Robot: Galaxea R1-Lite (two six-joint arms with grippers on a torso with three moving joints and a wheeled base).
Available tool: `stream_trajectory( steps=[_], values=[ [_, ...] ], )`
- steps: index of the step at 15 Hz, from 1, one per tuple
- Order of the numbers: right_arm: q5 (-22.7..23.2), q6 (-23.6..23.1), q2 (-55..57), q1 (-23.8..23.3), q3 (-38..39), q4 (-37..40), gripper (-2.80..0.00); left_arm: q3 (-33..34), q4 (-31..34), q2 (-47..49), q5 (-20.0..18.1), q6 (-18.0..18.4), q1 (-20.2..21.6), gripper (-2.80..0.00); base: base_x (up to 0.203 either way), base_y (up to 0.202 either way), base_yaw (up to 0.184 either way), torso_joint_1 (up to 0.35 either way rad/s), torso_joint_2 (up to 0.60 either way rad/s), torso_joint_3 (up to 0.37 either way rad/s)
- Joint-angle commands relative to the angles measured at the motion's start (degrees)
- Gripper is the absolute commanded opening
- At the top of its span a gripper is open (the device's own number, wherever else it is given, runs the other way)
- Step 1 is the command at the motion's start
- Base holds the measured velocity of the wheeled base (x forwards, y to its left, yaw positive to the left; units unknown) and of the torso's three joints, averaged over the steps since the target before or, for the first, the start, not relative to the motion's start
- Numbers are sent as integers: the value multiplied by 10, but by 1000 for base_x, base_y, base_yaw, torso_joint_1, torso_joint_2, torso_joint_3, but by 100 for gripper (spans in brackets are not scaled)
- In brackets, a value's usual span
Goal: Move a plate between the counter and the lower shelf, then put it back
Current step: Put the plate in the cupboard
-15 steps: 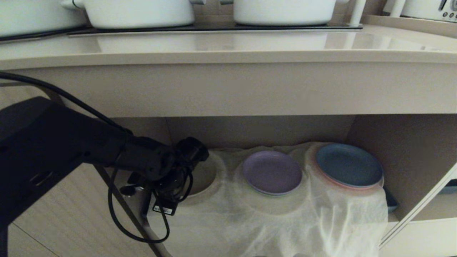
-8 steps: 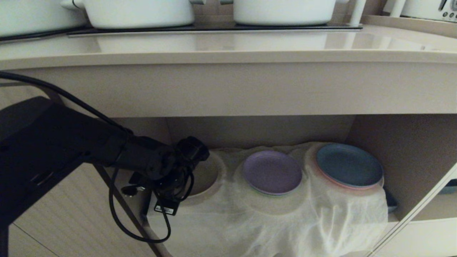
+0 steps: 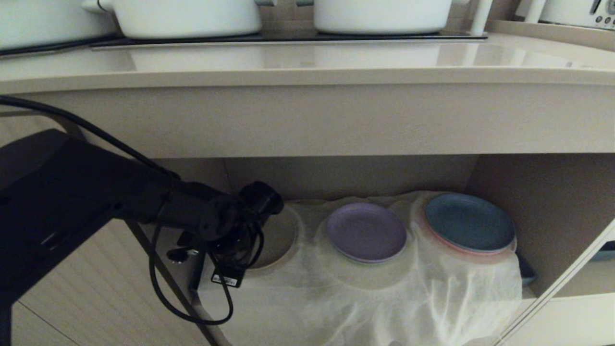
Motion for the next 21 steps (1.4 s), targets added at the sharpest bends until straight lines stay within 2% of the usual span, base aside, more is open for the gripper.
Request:
stream_trajectory(
  steps=[1,7,12,21],
  values=[
    [0,1,1,1,0,0,-280,-5,1,-1,1,-6,-3,0,0,0,0,0,0,0],
    [0,0,1,0,0,0,-280,-3,2,-12,2,-5,-33,0,0,0,0,0,0,0],
    [0,0,1,1,0,0,-280,5,7,-17,2,-2,-35,0,0,0,0,0,0,0],
    [0,0,1,0,0,0,-280,66,7,-75,-9,-2,-70,0,0,0,0,0,0,0]
  ],
)
